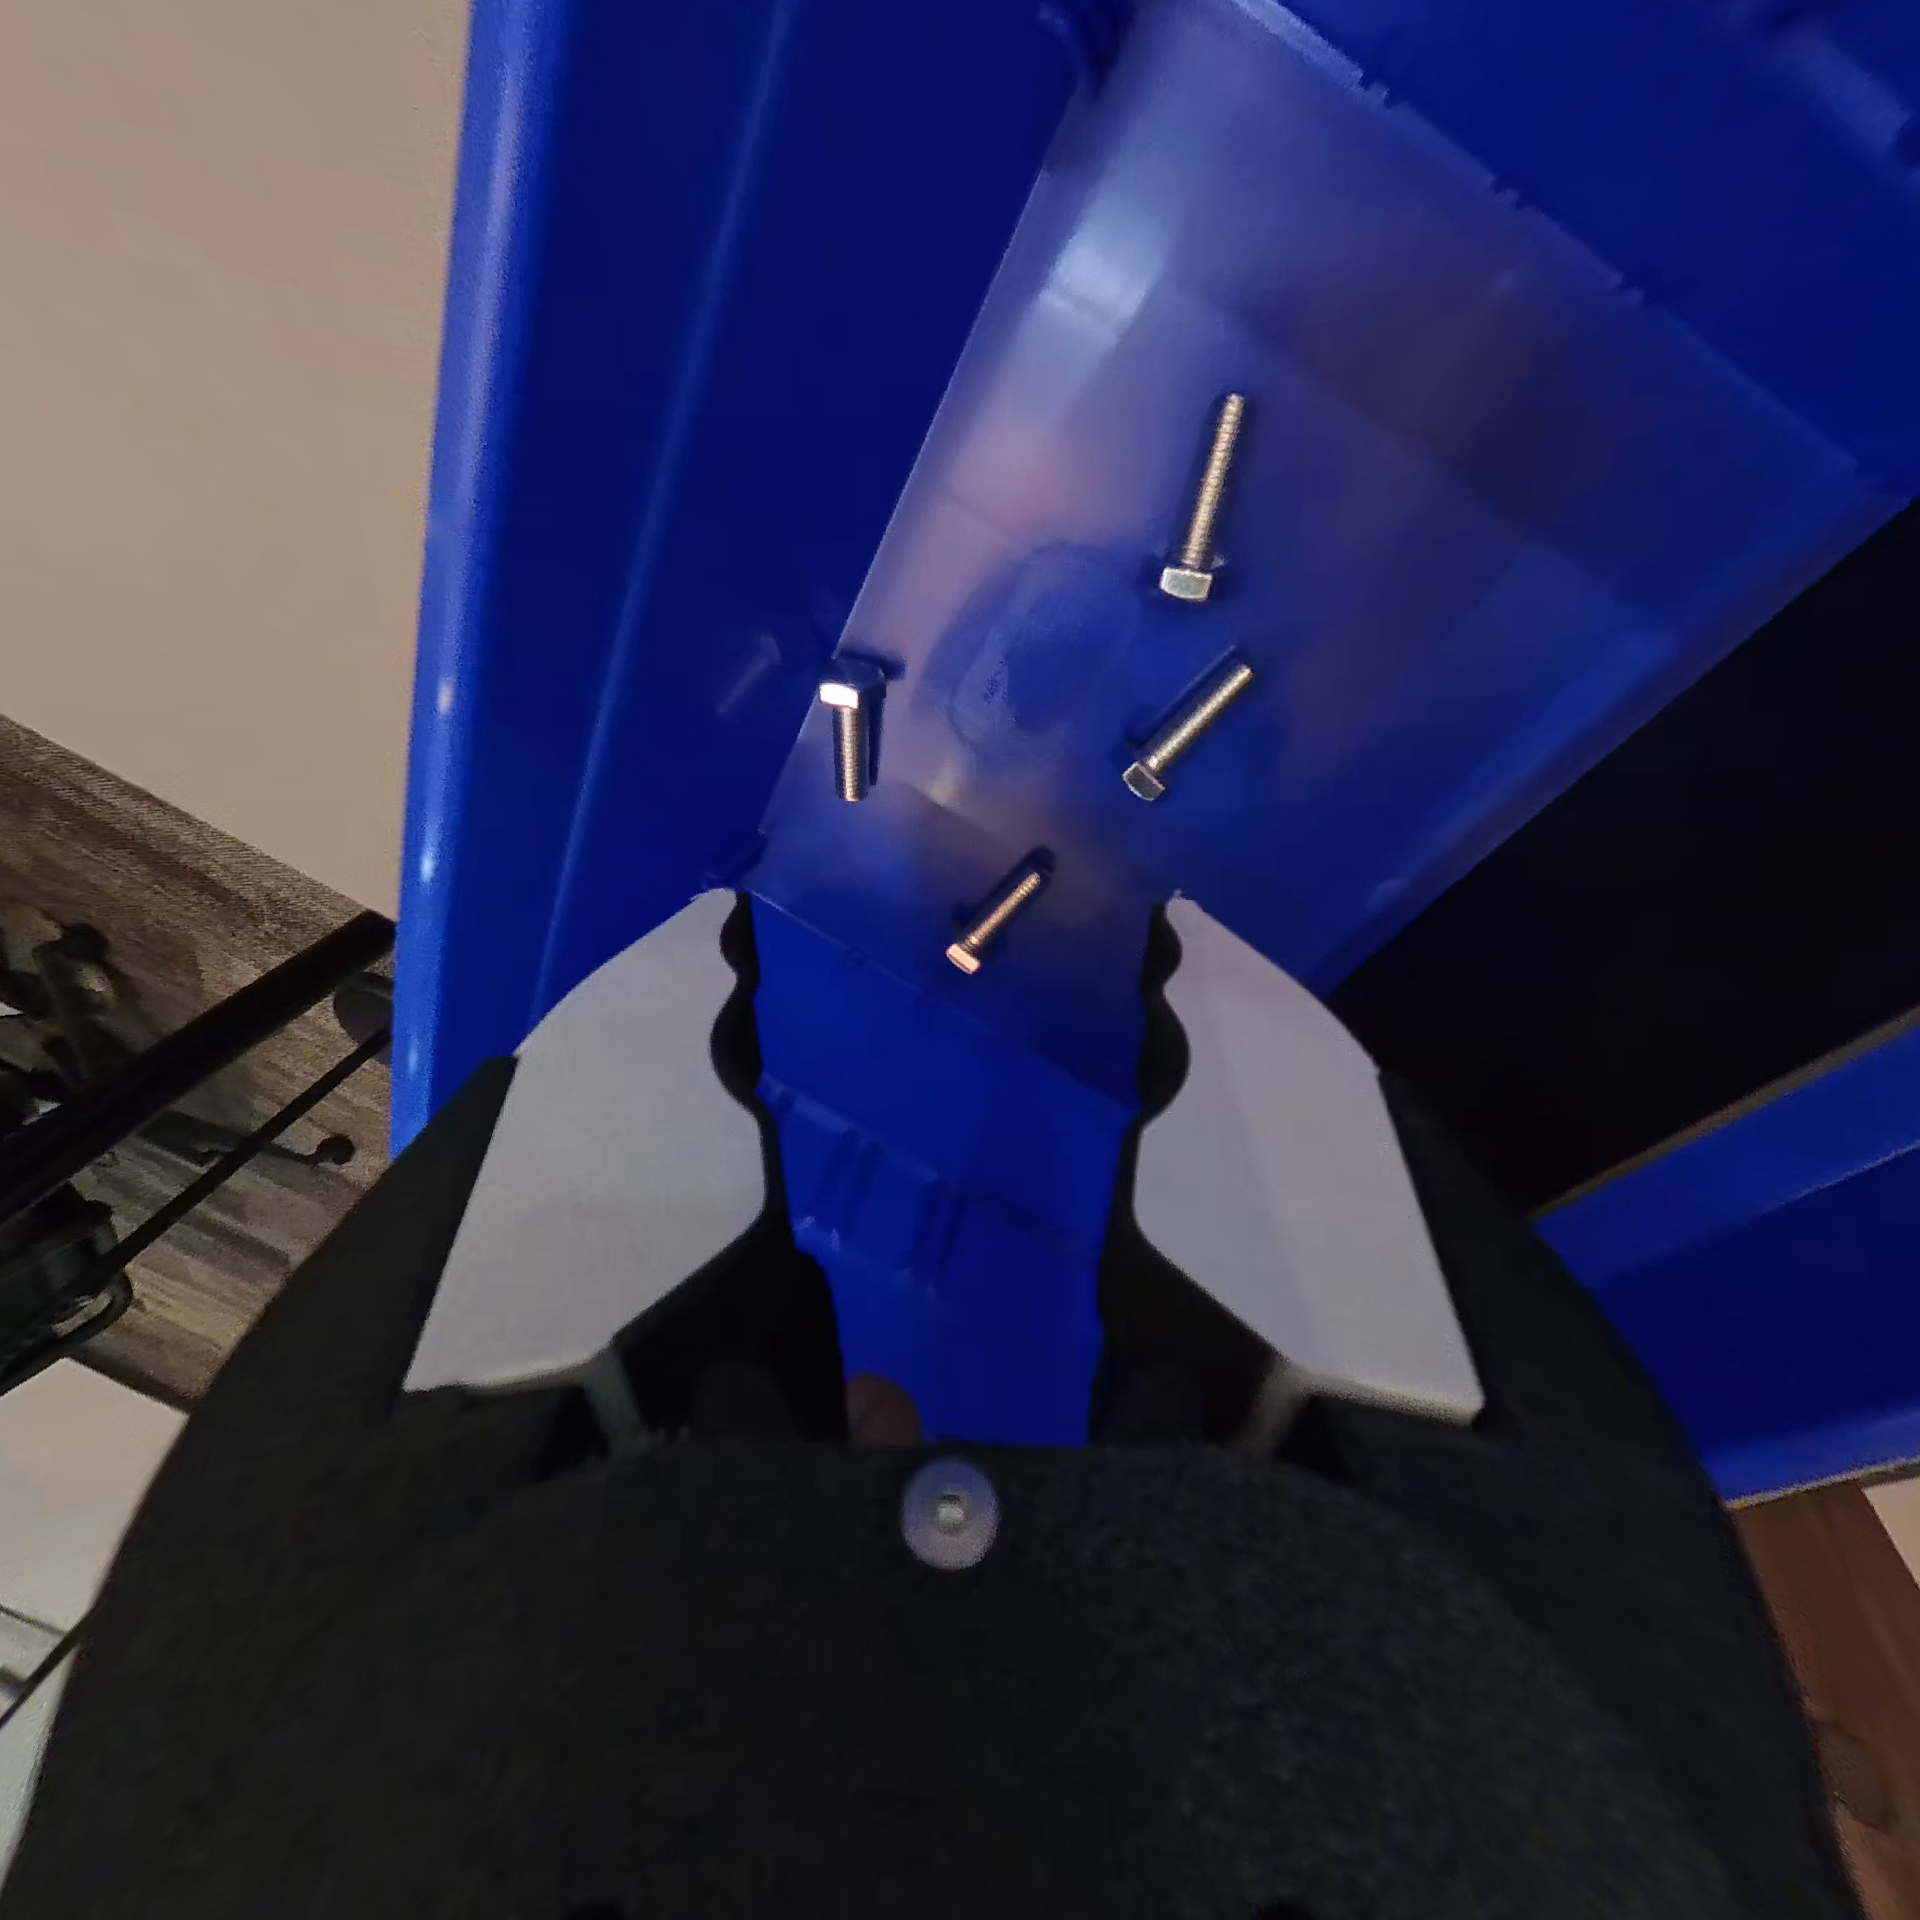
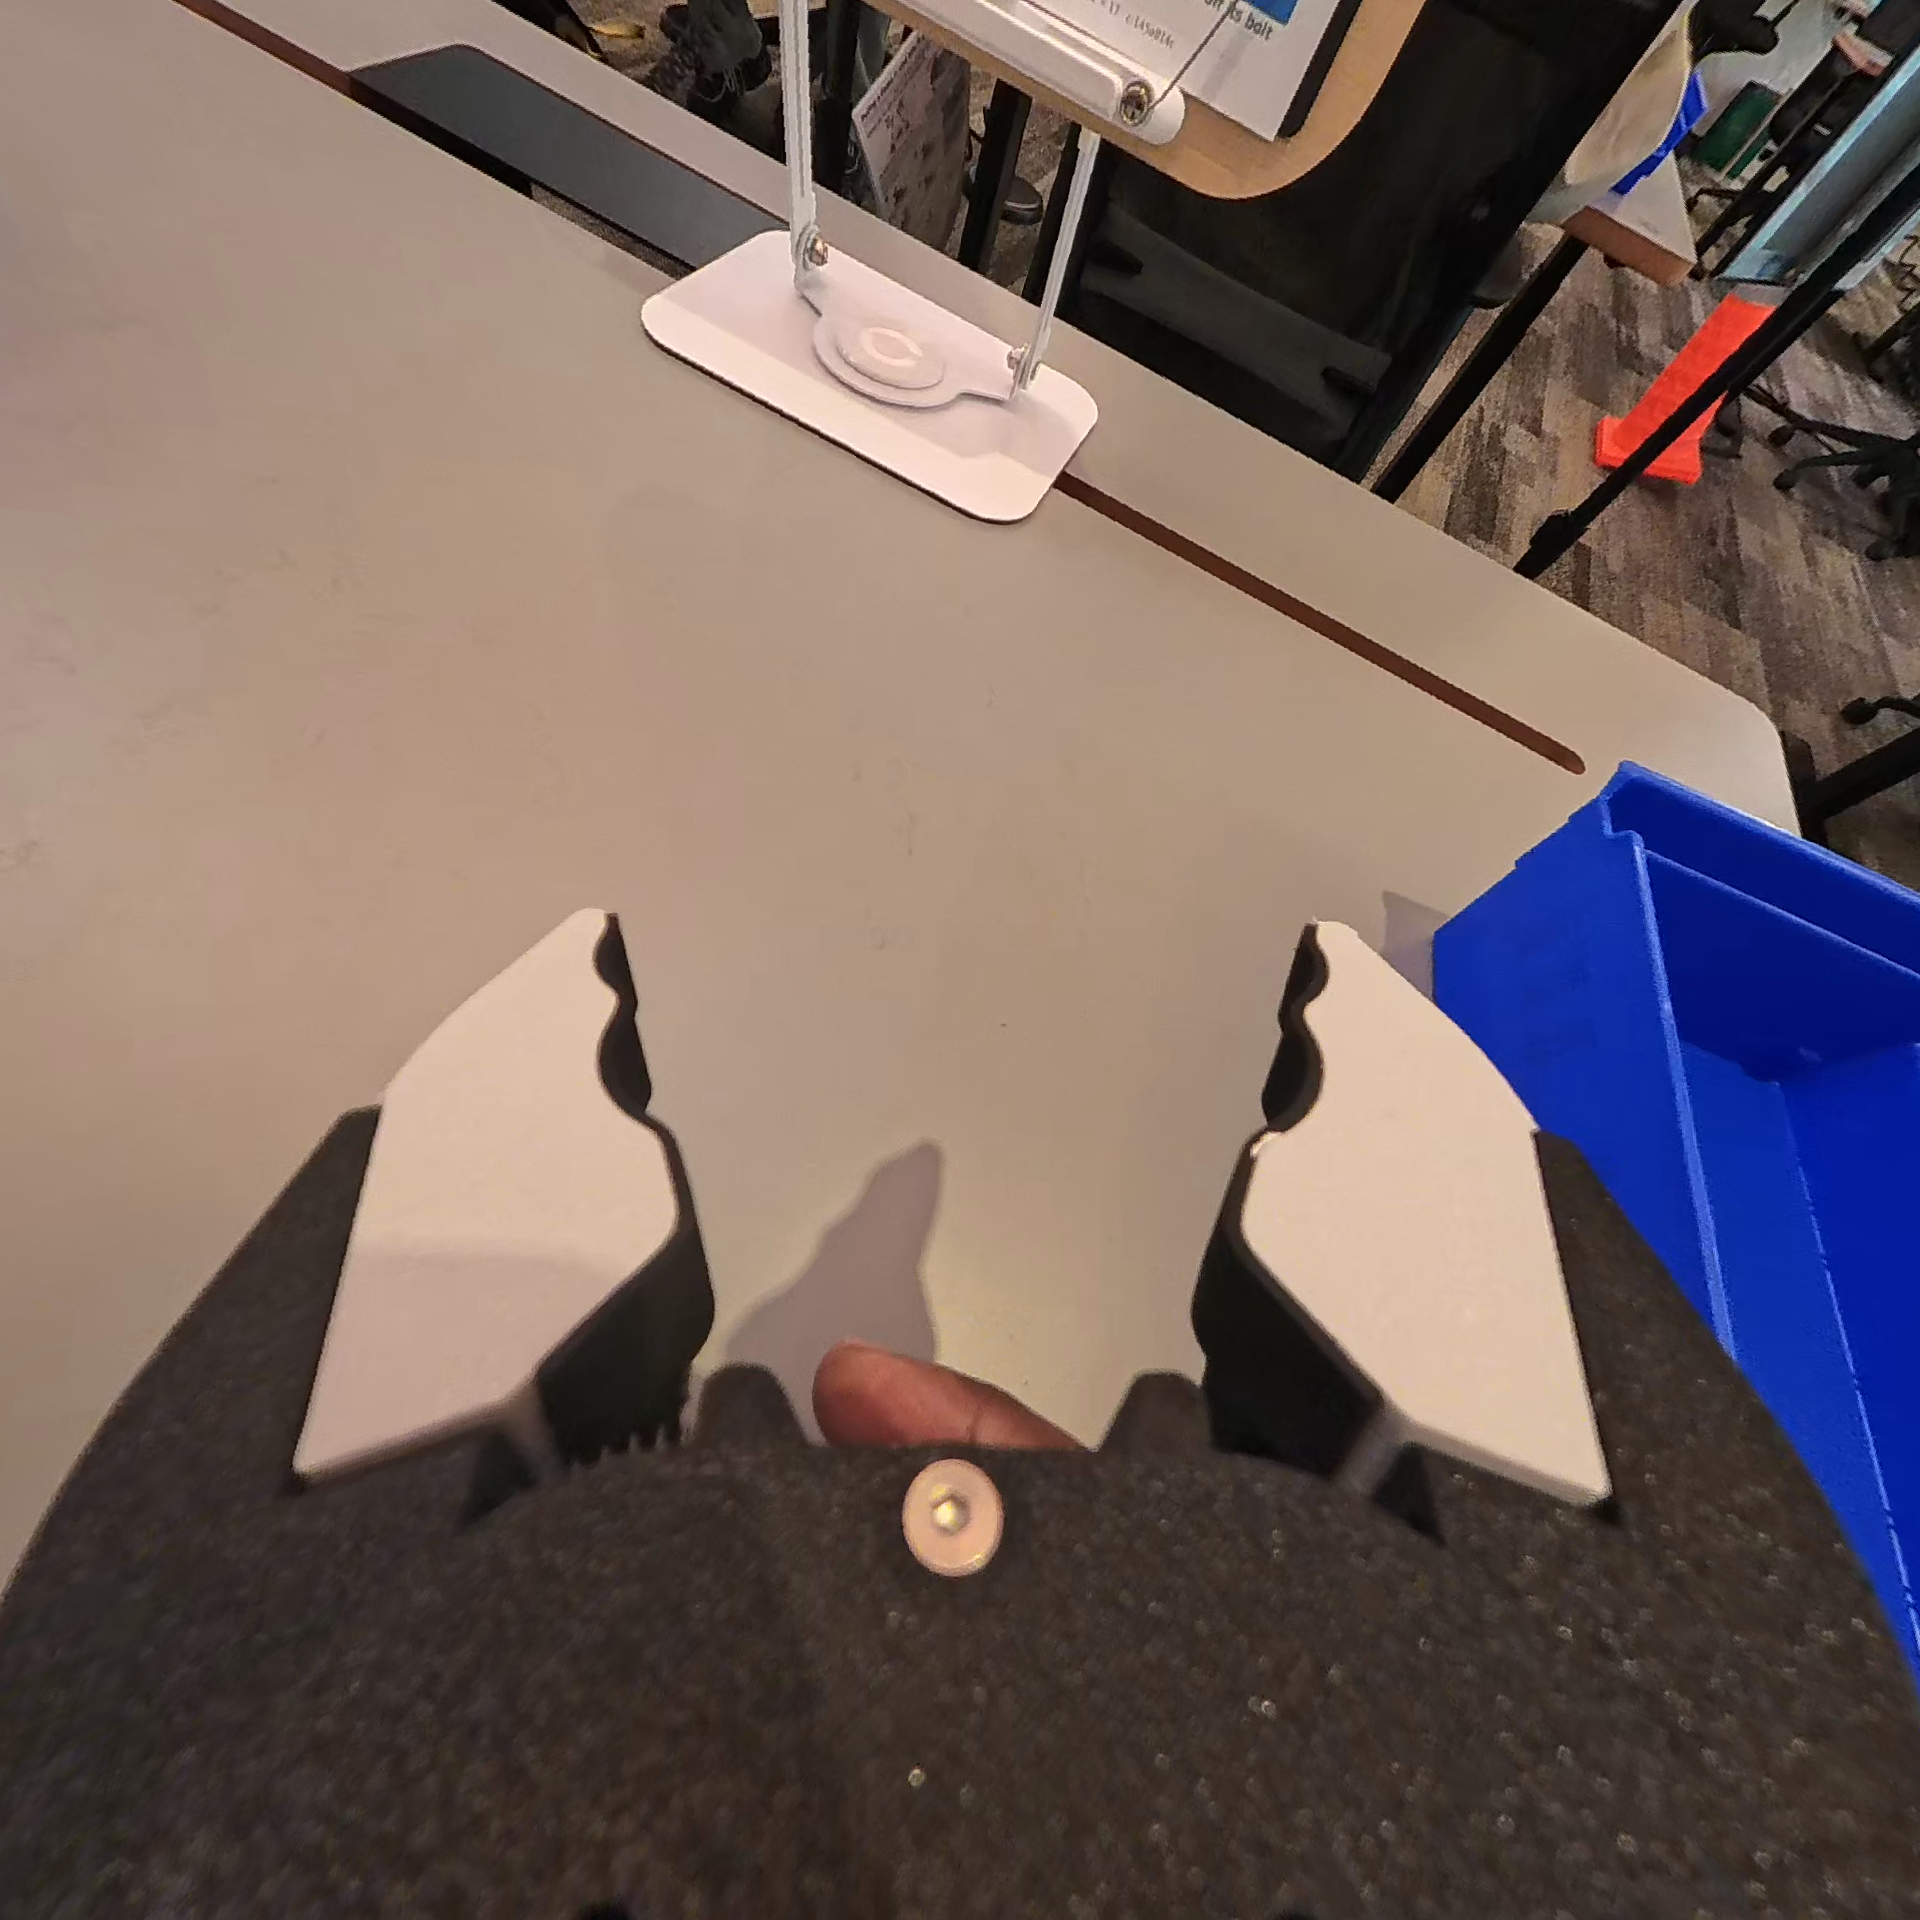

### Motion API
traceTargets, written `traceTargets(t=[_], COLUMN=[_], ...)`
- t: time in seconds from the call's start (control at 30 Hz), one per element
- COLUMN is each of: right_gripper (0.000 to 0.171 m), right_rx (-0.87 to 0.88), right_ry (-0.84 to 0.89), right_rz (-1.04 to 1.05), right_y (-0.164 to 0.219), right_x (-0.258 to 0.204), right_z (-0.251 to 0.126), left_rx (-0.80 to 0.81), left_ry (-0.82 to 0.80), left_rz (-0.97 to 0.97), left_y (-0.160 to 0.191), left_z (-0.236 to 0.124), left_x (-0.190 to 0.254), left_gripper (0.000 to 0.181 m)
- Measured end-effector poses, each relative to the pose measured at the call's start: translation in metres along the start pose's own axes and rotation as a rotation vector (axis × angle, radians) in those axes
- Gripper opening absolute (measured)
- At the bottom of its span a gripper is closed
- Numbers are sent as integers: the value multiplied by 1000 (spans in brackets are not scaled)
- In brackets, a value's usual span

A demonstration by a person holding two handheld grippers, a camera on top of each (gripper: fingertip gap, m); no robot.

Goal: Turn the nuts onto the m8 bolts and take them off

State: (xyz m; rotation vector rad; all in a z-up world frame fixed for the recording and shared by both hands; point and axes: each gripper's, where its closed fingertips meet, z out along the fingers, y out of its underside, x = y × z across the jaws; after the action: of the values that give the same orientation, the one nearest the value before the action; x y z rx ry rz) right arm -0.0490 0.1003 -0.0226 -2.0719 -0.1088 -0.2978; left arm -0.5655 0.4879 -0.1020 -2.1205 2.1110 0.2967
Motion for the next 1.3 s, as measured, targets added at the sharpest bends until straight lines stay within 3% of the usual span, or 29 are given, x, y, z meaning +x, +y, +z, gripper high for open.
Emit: traceTargets(t=[0.37, 0.43, 0.57, 0.77, 0.9, 1.03, 1.13, 1.3], right_gripper=[116, 116, 116, 116, 115, 115, 115, 115], right_rx=[2, 3, 5, 8, 5, 6, 5, 3], right_ry=[-5, -5, -5, -8, -12, -18, -21, -28], right_rz=[-1, 0, 1, 5, 7, 14, 15, 17], right_y=[0, -1, -1, -1, 1, 2, 2, 3], right_x=[-1, -1, -1, 0, -1, -2, -3, -4], right_z=[-1, -2, -3, -4, -3, -2, -2, -1], left_rx=[-94, -97, -96, -146, -166, -152, -145, -162], left_ry=[31, 51, 54, 122, 132, 80, 24, 122], left_rz=[-43, -60, -95, -186, -182, -137, -119, -198], left_y=[13, 12, 11, 16, 20, 17, 14, 16], left_z=[7, 5, 4, 5, 5, 1, 0, 3], left_x=[6, 7, 5, 11, 13, 8, 2, 11], left_gripper=[76, 63, 63, 82, 79, 60, 57, 66])
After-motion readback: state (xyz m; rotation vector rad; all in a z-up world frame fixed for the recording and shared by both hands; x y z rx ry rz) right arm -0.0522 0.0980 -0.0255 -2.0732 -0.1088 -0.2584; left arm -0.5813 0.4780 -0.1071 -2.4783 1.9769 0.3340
